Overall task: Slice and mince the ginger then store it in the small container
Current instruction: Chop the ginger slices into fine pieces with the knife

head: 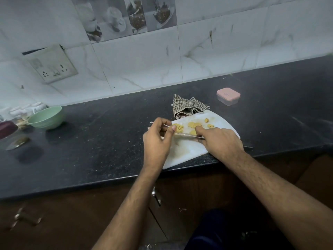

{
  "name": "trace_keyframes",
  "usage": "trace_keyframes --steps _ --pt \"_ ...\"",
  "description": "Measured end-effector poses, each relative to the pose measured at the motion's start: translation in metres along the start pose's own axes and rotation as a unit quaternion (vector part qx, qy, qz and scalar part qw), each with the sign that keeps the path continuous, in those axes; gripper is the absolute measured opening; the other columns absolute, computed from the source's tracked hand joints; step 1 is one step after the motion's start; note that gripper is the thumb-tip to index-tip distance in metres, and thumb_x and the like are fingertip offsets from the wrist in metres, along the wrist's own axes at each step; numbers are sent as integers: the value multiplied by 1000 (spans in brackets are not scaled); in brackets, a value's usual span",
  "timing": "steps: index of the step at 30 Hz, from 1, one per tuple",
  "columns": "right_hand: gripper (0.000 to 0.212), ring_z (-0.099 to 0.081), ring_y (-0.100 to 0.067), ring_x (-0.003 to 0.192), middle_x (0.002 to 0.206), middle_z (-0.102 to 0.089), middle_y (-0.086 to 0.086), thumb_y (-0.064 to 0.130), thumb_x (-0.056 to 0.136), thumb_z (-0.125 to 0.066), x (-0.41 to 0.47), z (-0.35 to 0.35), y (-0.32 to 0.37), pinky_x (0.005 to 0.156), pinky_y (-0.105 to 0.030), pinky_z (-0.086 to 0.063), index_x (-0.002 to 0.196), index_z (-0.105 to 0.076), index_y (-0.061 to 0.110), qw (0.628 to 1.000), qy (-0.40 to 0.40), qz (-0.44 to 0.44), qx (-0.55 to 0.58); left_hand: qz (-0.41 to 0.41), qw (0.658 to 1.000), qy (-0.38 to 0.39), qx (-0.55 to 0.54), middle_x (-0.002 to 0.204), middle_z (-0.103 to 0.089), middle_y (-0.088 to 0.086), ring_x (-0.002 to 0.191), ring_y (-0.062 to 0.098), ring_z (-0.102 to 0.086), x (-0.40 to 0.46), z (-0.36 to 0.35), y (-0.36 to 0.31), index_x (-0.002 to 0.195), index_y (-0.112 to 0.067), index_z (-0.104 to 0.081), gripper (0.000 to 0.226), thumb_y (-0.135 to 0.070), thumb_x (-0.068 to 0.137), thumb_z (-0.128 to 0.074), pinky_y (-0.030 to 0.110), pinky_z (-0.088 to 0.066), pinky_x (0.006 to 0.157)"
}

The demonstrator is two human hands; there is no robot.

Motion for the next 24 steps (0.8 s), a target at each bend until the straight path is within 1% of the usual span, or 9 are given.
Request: trace_keyframes --steps 3,6,8,10,14,17,20,22,24 --pt "21 -60 -30 79 88 -63 -1 54 103 -34 2 2 -2 69 -40 -50 100 -37 34 999 34 4 6 78 996 -35 10 79 -72 -7 73 10 -68 -15 -2 20 91 -24 -68 9 -25 99 -64 30 -56 67" --pt "28 -62 -31 85 94 -65 -4 56 103 -31 2 8 -2 70 -39 -47 111 -44 34 999 45 0 5 150 988 2 43 80 -74 -4 71 4 -67 -19 -9 28 95 -19 -71 12 -17 100 -60 21 -53 70" --pt "39 -63 -30 84 92 -65 -4 58 103 -24 1 11 2 67 -38 -44 118 -47 31 999 37 -2 -4 150 986 40 56 85 -73 -4 74 5 -66 -14 -11 27 100 -17 -72 15 -14 102 -57 9 -48 64" --pt "47 -62 -30 84 92 -66 -4 59 103 -17 0 14 6 68 -39 -44 116 -50 28 999 32 -13 2 140 984 73 82 86 -69 -7 74 3 -61 -8 -13 22 101 -16 -72 15 -13 101 -57 4 -42 63" --pt "49 -59 -28 82 93 -65 -2 59 103 -17 -4 19 15 69 -38 -43 111 -54 27 998 42 -32 19 143 985 70 73 90 -73 -7 83 7 -66 -3 -14 22 97 -14 -76 6 -15 94 -71 21 -54 83" --pt "50 -54 -26 77 86 -58 1 60 102 -19 -9 21 16 68 -37 -42 112 -56 28 998 40 -47 32 146 987 37 63 80 -73 -9 79 6 -68 -4 -16 24 87 -18 -77 2 -17 88 -78 25 -57 79" --pt "50 -59 -28 87 97 -65 -4 58 103 -22 -13 26 15 71 -38 -42 114 -58 27 995 44 -70 54 153 987 27 50 75 -73 -10 75 4 -67 -2 -17 19 81 -19 -77 7 -21 86 -81 23 -55 74" --pt "46 -56 -27 86 99 -64 -5 55 105 -25 -14 29 17 72 -38 -44 113 -59 25 991 59 -85 80 144 987 45 53 76 -74 -10 75 6 -68 -2 -15 18 82 -19 -79 9 -26 87 -81 20 -54 72" --pt "38 -55 -25 83 95 -62 -3 50 106 -30 -16 31 19 70 -36 -45 110 -58 24 989 71 -92 96 122 986 78 83 83 -71 -12 76 6 -65 -2 -11 20 93 -16 -80 14 -29 88 -80 16 -49 71"
Point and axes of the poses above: each hand's wrist, its own x-axis towards the middle knuckle, its own z-axis out of the back of the hand, y = z × x, the point moved 2 cm from there along x, towards the middle knuckle
